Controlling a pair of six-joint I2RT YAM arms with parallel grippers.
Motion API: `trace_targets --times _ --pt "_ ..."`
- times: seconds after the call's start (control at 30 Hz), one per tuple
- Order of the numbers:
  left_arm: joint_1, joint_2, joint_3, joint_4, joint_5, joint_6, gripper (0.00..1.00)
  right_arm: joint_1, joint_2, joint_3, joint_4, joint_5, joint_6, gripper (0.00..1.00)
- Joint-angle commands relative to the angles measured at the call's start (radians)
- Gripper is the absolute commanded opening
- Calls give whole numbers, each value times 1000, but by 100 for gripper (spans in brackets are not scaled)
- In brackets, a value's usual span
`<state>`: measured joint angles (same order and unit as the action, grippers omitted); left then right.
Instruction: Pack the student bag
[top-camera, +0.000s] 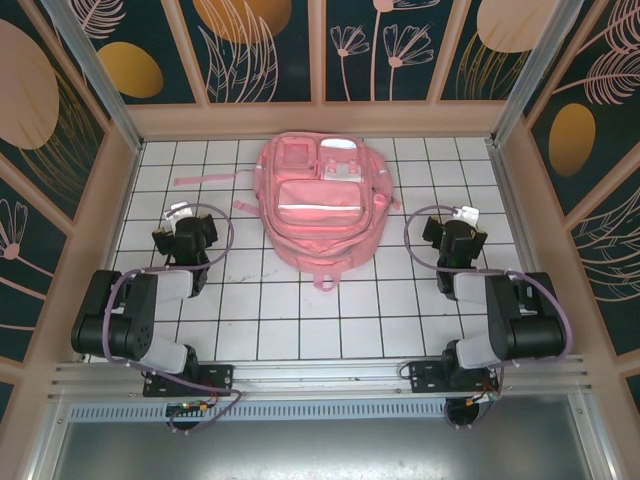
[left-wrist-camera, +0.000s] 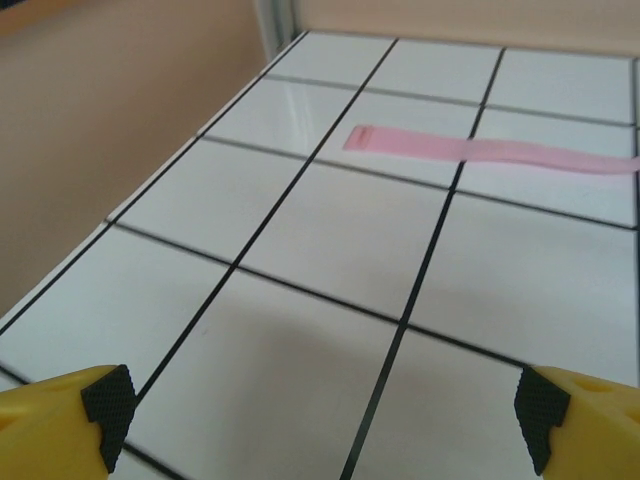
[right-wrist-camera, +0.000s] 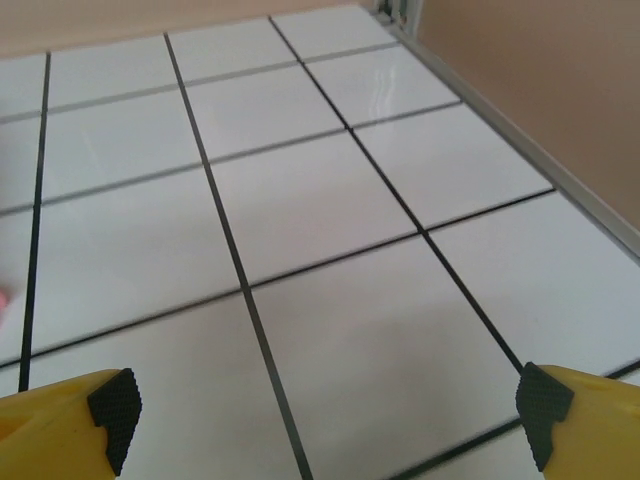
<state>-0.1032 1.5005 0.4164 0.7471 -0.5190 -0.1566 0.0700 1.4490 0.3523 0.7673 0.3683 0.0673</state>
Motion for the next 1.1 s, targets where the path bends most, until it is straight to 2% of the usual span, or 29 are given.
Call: trace_targets --times 0.0,0.03,0.07,0.13,0.23,0.3,1.07 --pt "16 17 -42 297 76 71 99 -35 44 -32 296 -102 -26 99" --pt "21 3 -48 282 97 66 99 -40 69 -40 347 -118 -34 99" --pt "24 0 -78 341 101 66 98 -48 55 -34 300 -137 -19 99" --pt "37 -13 -126 410 145 59 99 -71 45 -78 370 -204 -18 99" --pt "57 29 -210 601 223 69 99 -84 104 -161 592 -243 -27 99" --pt "63 18 -192 547 241 62 99 -79 83 -134 500 -239 -25 99" --pt "65 22 -193 554 245 66 99 -76 90 -134 509 -242 -31 99"
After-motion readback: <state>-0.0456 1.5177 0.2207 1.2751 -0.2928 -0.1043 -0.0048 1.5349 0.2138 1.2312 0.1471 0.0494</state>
